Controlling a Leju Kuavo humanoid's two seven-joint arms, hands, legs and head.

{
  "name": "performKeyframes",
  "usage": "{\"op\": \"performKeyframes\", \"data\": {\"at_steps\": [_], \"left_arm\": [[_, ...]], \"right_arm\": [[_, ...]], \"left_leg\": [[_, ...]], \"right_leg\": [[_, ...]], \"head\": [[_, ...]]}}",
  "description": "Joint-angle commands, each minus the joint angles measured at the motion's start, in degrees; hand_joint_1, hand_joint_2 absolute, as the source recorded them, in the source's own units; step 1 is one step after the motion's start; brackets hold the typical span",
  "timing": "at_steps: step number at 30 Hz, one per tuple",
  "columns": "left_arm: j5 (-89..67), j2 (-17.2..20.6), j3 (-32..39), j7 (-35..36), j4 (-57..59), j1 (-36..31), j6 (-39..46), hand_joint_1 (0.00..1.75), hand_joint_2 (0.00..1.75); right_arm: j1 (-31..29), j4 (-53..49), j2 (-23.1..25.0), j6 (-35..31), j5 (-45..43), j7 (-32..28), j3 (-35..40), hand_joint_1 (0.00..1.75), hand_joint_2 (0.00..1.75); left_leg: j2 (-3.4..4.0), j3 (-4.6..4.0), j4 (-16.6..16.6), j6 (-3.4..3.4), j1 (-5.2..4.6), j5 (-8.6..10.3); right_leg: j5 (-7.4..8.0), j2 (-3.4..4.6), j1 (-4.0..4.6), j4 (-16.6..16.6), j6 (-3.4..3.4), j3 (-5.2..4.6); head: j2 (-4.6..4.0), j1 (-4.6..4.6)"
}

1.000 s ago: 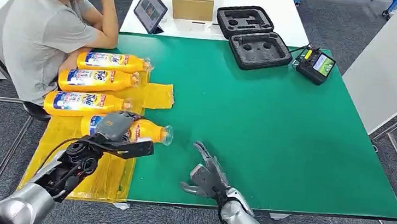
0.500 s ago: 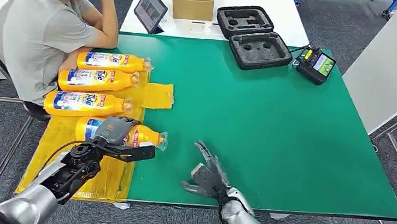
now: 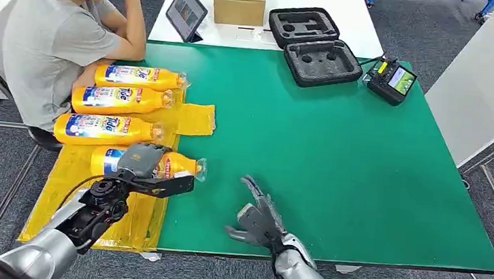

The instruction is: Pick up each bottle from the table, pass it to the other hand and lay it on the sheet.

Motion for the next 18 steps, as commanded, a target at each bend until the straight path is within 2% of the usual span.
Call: {"op": "performKeyframes", "data": {"at_steps": [1, 12, 18], "left_arm": [[-1.7, -0.9, 2.3, 0.2, 0.4, 2.2, -0.1, 0.00, 0.00], [-2.1, -1.3, 2.6, -0.7, -2.1, 3.3, -1.6, 0.00, 0.00], [-1.5, -0.6, 2.4, -2.4, -10.5, 7.2, -2.4, 0.00, 0.00]], "right_arm": [[-1.8, 3.1, 0.5, 0.6, 0.7, 0.1, -1.8, 0.00, 1.75], [-1.7, 3.0, 0.7, 0.8, 1.3, 0.1, -2.0, 0.00, 1.75], [-2.2, 3.6, 1.0, 0.8, 2.1, 0.1, -2.5, 0.00, 1.75]], "left_leg": [[0.01, 0.09, 0.0, -0.06, 0.01, -0.03], [-0.06, 0.02, 0.0, -0.07, 0.00, -0.02], [0.01, 0.02, 0.0, -0.07, 0.01, -0.04]], "right_leg": [[-0.01, 0.07, 0.00, 0.0, -0.04, 0.08], [-0.03, -0.01, -0.01, 0.0, -0.05, 0.05], [-0.02, 0.07, 0.00, 0.0, -0.06, 0.03]], "head": [[0.00, 0.00], [0.00, 0.00], [0.00, 0.00]]}}
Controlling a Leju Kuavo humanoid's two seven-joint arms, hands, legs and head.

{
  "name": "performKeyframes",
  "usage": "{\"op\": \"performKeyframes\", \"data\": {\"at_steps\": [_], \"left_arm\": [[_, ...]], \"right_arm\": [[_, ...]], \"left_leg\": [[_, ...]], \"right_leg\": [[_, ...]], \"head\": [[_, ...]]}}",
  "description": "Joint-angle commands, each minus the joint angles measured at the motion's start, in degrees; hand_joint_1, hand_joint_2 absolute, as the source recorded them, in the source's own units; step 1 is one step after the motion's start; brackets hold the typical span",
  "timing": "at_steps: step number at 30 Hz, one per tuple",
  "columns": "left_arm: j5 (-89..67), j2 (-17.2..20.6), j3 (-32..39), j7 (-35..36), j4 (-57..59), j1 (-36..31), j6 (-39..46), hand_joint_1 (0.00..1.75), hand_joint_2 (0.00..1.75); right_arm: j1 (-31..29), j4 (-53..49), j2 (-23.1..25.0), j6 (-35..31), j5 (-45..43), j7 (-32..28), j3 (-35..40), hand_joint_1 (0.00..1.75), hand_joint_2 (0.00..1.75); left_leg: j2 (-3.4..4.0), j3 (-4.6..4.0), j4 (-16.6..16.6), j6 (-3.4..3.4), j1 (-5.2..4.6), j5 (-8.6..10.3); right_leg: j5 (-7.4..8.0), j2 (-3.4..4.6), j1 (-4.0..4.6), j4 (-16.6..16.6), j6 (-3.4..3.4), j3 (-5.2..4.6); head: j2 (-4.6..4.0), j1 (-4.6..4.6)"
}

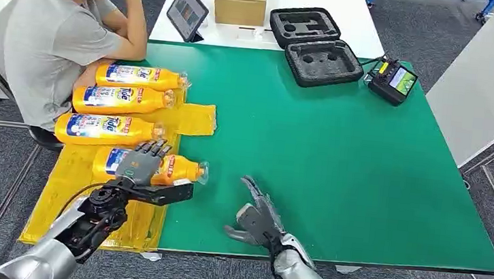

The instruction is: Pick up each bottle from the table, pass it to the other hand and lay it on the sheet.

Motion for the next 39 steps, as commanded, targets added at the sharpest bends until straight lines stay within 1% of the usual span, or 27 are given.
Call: {"op": "performKeyframes", "data": {"at_steps": [1, 3, 5, 6, 9, 11, 23, 25, 26, 28, 29, 30, 31, 32, 33, 34, 35, 38, 39], "left_arm": [[0.8, 0.1, 0.6, -1.9, -8.0, 3.9, -1.0, 0.00, 0.00], [1.8, 0.2, 0.3, -3.5, -12.2, 5.8, -0.3, 0.00, 0.00], [6.6, 0.5, 0.0, -7.5, -17.6, 8.0, -1.3, 0.00, 0.00], [8.7, 0.4, 0.1, -9.6, -20.0, 9.0, 0.0, 0.00, 0.00], [11.3, 0.2, -0.1, -12.6, -26.0, 11.2, 3.9, 0.00, 0.00], [11.3, 0.2, -0.1, -12.6, -26.0, 11.2, 3.9, 0.00, 0.00], [11.3, 0.2, -0.1, -12.6, -26.0, 11.2, 3.9, 0.00, 0.00], [11.2, -0.4, -0.1, -13.7, -27.4, 11.0, 7.4, 0.00, 0.00], [8.9, -0.5, -0.3, -11.5, -27.6, 10.5, 9.1, 0.00, 0.00], [5.7, -0.8, -0.2, -7.9, -27.5, 10.0, 10.0, 0.00, 0.00], [5.3, -1.0, 0.1, -8.1, -27.7, 10.1, 10.9, 0.00, 0.00], [5.3, -1.1, 0.2, -8.8, -28.1, 10.4, 11.6, 0.00, 0.00], [9.8, -1.6, 0.4, -12.8, -29.6, 11.3, 11.1, 0.00, 0.00], [16.2, -1.8, 0.0, -17.3, -31.7, 12.2, 8.1, 0.00, 0.00], [19.6, -1.8, 0.0, -19.3, -32.9, 12.6, 6.6, 0.00, 0.00], [25.2, -2.2, 0.2, -22.1, -34.8, 13.5, 4.0, 0.00, 0.00], [28.2, -2.2, 0.5, -23.7, -35.8, 14.0, 3.2, 0.00, 0.00], [33.1, -2.6, 1.6, -25.6, -35.7, 14.3, 3.1, 0.00, 0.00], [35.6, -3.0, 2.4, -26.1, -34.9, 14.5, 2.9, 0.00, 1.75]], "right_arm": [[-2.2, 3.4, 0.5, 0.4, 0.7, 0.1, -2.1, 0.00, 1.75], [-1.7, 2.9, 0.4, 0.2, 0.8, 0.1, -2.3, 0.00, 1.75], [-0.8, 1.6, 0.0, -0.3, 0.8, 0.1, -2.0, 0.00, 1.75], [-0.4, 1.2, -0.1, -0.7, 0.7, 0.1, -1.8, 0.00, 1.75], [0.6, 0.2, -0.6, -1.4, 0.5, 0.1, -1.3, 0.00, 1.75], [0.6, 0.2, -0.6, -1.4, 0.5, 0.1, -1.3, 0.00, 1.75], [0.6, 0.2, -0.6, -1.4, 0.5, 0.1, -1.3, 0.00, 1.75], [1.0, -0.1, -0.9, -2.3, 0.3, 0.1, -1.4, 0.00, 1.75], [1.1, 0.0, -0.9, -2.5, 0.0, 0.1, -1.5, 0.00, 1.75], [1.1, 0.0, -1.2, -2.8, -0.3, 0.1, -1.5, 0.00, 1.75], [1.3, -0.1, -1.3, -3.0, -0.4, 0.1, -1.6, 0.00, 1.75], [1.5, -0.2, -1.5, -3.2, -0.5, 0.1, -1.6, 0.00, 1.75], [2.2, -0.9, -1.9, -3.5, -0.8, 0.1, -1.8, 0.00, 1.75], [3.0, -1.8, -2.4, -3.5, -1.3, 0.1, -1.7, 0.00, 1.75], [3.6, -2.9, -2.6, -3.5, -1.7, 0.1, -1.7, 0.00, 1.75], [5.0, -6.3, -2.8, -3.2, -2.8, 0.1, -1.4, 0.00, 1.75], [6.8, -11.0, -3.1, -2.4, -4.6, 0.1, -0.9, 0.00, 1.75], [9.5, -21.2, -3.8, -3.2, -7.9, 0.1, 1.5, 0.00, 1.75], [10.8, -27.0, -4.3, -3.8, -9.6, 0.1, 2.8, 0.00, 1.75]], "left_leg": [[0.00, 0.09, 0.0, -0.10, 0.04, -0.04], [0.00, 0.02, 0.0, -0.05, 0.02, -0.03], [-0.01, 0.03, 0.0, -0.06, 0.03, -0.05], [-0.02, 0.05, 0.0, -0.08, 0.06, -0.07], [-0.04, 0.02, 0.0, -0.08, 0.06, -0.06], [-0.12, -0.01, 0.0, -0.06, 0.06, -0.03], [-0.08, 0.03, 0.0, -0.06, 0.03, -0.02], [-0.10, 0.04, 0.0, -0.06, 0.05, -0.03], [-0.14, 0.04, 0.0, -0.08, 0.07, -0.05], [-0.17, -0.02, 0.0, -0.05, 0.04, -0.01], [-0.23, 0.00, 0.0, -0.08, 0.08, -0.02], [-0.20, -0.01, 0.0, -0.06, 0.06, -0.01], [-0.15, 0.00, 0.0, -0.05, 0.03, -0.01], [-0.19, 0.02, 0.0, -0.07, 0.07, -0.02], [-0.19, 0.01, 0.0, -0.06, 0.05, -0.02], [-0.17, -0.02, 0.0, -0.03, 0.03, -0.01], [-0.26, -0.01, 0.0, -0.06, 0.06, -0.04], [-0.21, 0.01, 0.0, -0.06, 0.04, -0.06], [-0.17, -0.06, 0.0, -0.04, 0.02, -0.04]], "right_leg": [[-0.03, 0.08, 0.04, 0.0, -0.08, 0.08], [-0.02, 0.05, 0.02, 0.0, -0.03, 0.01], [-0.04, 0.05, 0.02, 0.0, -0.04, 0.02], [-0.05, 0.06, 0.05, 0.0, -0.06, 0.06], [-0.04, 0.03, 0.05, 0.0, -0.06, 0.03], [-0.04, -0.06, 0.04, 0.0, -0.05, 0.02], [-0.03, -0.03, 0.02, 0.0, -0.04, 0.04], [-0.04, -0.04, 0.04, 0.0, -0.05, 0.06], [-0.07, -0.07, 0.06, 0.0, -0.07, 0.09], [-0.05, -0.13, 0.03, 0.0, -0.04, 0.02], [-0.06, -0.16, 0.06, 0.0, -0.06, 0.06], [-0.05, -0.14, 0.04, 0.0, -0.05, 0.05], [-0.03, -0.10, 0.02, 0.0, -0.04, 0.03], [-0.05, -0.12, 0.06, 0.0, -0.06, 0.08], [-0.05, -0.13, 0.04, 0.0, -0.05, 0.06], [-0.04, -0.14, 0.02, 0.0, -0.02, 0.01], [-0.08, -0.20, 0.05, 0.0, -0.04, 0.06], [-0.07, -0.12, 0.03, 0.0, -0.05, 0.05], [-0.05, -0.10, 0.01, 0.0, -0.03, -0.02]], "head": [[0.00, 0.00], [0.00, 0.02], [0.00, 0.00], [0.00, 0.00], [0.00, 0.00], [0.00, 0.02], [0.00, 0.00], [0.00, 0.00], [0.00, 0.00], [0.00, 0.00], [0.00, 0.00], [0.00, 0.02], [0.00, -0.02], [0.00, 0.00], [0.00, -0.02], [0.00, 0.00], [0.00, -0.02], [0.00, 0.00], [0.00, 0.02]]}}
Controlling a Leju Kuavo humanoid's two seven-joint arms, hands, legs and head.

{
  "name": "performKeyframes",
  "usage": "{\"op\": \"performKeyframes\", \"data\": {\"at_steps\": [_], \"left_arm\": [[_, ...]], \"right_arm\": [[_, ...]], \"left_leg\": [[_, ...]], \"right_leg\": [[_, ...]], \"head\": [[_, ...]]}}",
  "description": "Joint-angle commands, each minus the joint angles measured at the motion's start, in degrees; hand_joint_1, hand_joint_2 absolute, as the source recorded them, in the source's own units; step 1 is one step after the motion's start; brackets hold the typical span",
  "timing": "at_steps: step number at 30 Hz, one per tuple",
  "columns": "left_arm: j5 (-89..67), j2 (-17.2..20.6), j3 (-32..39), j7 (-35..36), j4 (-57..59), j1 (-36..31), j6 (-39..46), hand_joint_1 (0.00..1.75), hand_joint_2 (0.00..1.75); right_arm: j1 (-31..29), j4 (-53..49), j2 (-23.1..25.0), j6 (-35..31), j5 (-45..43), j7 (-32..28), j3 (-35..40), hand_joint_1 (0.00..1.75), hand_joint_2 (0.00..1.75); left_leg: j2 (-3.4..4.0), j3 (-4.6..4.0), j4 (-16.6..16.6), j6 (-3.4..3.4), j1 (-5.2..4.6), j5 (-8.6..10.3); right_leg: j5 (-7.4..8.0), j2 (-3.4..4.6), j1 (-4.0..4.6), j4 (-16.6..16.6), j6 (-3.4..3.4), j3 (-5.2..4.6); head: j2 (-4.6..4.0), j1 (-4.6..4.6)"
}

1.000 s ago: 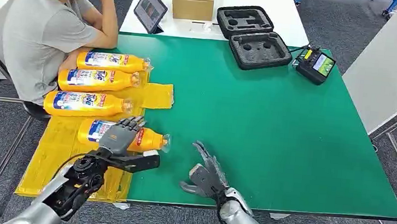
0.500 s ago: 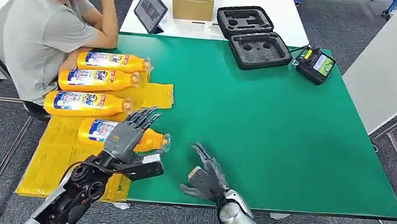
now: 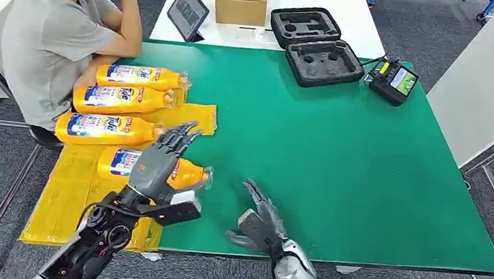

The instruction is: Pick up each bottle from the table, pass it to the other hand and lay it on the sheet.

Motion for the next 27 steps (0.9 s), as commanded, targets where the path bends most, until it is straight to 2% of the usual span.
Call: {"op": "performKeyframes", "data": {"at_steps": [1, 5, 9, 15, 18, 21, 23, 27], "left_arm": [[15.1, -2.6, 3.5, -6.2, -2.0, 1.7, -2.8, 0.00, 1.75], [19.9, -3.2, 3.9, -9.0, -1.9, 4.5, -4.8, 0.00, 1.75], [23.0, -4.0, 3.0, -10.0, -0.8, 5.6, -6.5, 0.00, 1.75], [23.8, -4.3, 2.4, -9.7, -0.2, 5.9, -7.7, 0.00, 1.75], [24.3, -5.3, -1.0, -8.3, 3.2, 6.0, -11.7, 0.00, 1.75], [23.8, -6.7, -2.8, -9.3, 6.0, 6.6, -11.1, 0.00, 1.75], [24.1, -6.4, -2.4, -9.7, 5.2, 7.0, -9.8, 0.00, 1.75], [24.3, -6.2, -2.2, -9.6, 4.8, 7.2, -9.6, 0.00, 1.75]], "right_arm": [[8.3, -28.7, -3.8, -2.2, -6.6, 0.2, 4.0, 0.00, 1.75], [13.1, -44.0, -5.8, -7.4, -5.1, 0.2, 4.8, 0.00, 1.75], [16.6, -52.4, -7.4, -12.2, -4.2, 0.2, 5.3, 0.00, 1.75], [17.0, -53.3, -7.4, -12.5, -4.6, 0.2, 5.4, 0.00, 1.75], [16.6, -54.2, -7.5, -13.9, -4.8, 0.2, 6.7, 0.00, 1.75], [16.1, -54.2, -6.9, -12.9, -6.1, 0.2, 6.8, 0.00, 1.75], [16.4, -55.9, -6.1, -10.8, -8.9, 0.2, 5.7, 0.00, 1.75], [16.5, -56.5, -5.8, -10.7, -9.2, 0.2, 5.2, 0.00, 1.75]], "left_leg": [[-0.04, -0.08, 0.0, -0.04, -0.01, 0.00], [-0.07, -0.08, 0.0, -0.07, -0.01, -0.04], [-0.24, 0.00, 0.0, -0.07, 0.03, -0.08], [-0.14, -0.03, 0.0, -0.04, -0.01, -0.04], [-0.17, 0.00, 0.0, -0.07, 0.00, -0.04], [-0.18, 0.05, -0.1, -0.07, -0.02, -0.02], [-0.11, -0.01, 0.0, -0.04, -0.04, -0.03], [-0.12, 0.04, 0.0, -0.09, 0.01, -0.08]], "right_leg": [[-0.02, 0.00, -0.01, 0.0, -0.03, -0.06], [-0.04, 0.05, 0.00, 0.1, -0.06, -0.09], [-0.11, -0.11, 0.04, 0.0, -0.05, 0.03], [-0.04, -0.02, 0.00, 0.0, -0.03, -0.02], [-0.05, -0.04, 0.01, 0.0, -0.07, 0.02], [-0.03, -0.05, 0.00, -0.1, -0.05, 0.07], [-0.02, 0.00, -0.02, -0.1, -0.03, -0.01], [-0.06, 0.03, 0.03, 0.0, -0.07, 0.04]], "head": [[0.00, 0.00], [0.00, -0.02], [0.00, 0.00], [0.00, 0.00], [0.00, 0.00], [0.00, 0.00], [0.00, 0.00], [0.00, 0.00]]}}
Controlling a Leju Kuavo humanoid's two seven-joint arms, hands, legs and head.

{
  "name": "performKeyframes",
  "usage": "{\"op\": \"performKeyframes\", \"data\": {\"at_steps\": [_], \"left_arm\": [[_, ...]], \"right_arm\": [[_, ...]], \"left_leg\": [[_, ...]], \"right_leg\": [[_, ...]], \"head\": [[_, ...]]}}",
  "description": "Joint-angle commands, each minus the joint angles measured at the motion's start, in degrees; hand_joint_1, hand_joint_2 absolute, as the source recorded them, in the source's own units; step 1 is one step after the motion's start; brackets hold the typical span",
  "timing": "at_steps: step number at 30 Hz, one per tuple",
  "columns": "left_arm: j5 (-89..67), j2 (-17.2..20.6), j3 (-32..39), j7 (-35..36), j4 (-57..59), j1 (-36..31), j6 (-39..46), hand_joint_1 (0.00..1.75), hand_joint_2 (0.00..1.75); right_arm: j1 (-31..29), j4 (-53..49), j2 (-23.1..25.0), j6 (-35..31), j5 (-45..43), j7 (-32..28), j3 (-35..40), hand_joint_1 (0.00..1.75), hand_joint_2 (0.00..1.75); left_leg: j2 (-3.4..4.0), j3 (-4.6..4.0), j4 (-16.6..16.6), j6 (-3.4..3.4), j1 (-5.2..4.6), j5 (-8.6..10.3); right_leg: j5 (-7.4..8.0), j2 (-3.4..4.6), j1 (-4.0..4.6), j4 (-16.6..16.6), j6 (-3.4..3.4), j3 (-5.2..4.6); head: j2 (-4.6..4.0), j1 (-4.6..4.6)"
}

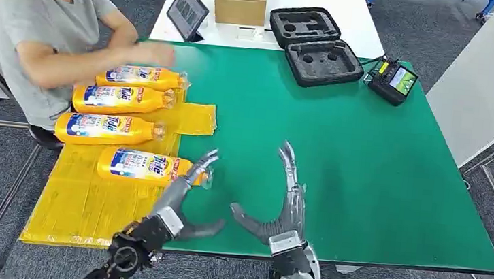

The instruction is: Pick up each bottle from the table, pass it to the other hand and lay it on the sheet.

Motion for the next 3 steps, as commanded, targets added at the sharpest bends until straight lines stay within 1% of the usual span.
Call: {"op": "performKeyframes", "data": {"at_steps": [1, 3], "left_arm": [[1.0, -0.3, -0.3, 0.1, 3.2, -0.1, 1.2, 0.00, 1.75], [2.1, -0.6, 0.5, 0.2, 2.8, 0.5, 1.3, 0.00, 1.75]], "right_arm": [[-0.3, -3.7, 0.7, 1.3, -2.4, 0.2, -1.1, 0.00, 1.75], [-0.1, -4.0, 1.5, 1.9, -3.6, 0.2, -2.6, 0.00, 1.75]], "left_leg": [[-0.06, 0.13, 0.0, -0.09, 0.04, -0.04], [-0.05, 0.12, 0.0, -0.09, 0.04, -0.04]], "right_leg": [[-0.06, -0.01, 0.03, 0.0, -0.07, 0.13], [-0.05, 0.01, 0.03, 0.0, -0.07, 0.11]], "head": [[0.00, -0.02], [0.00, 0.00]]}}
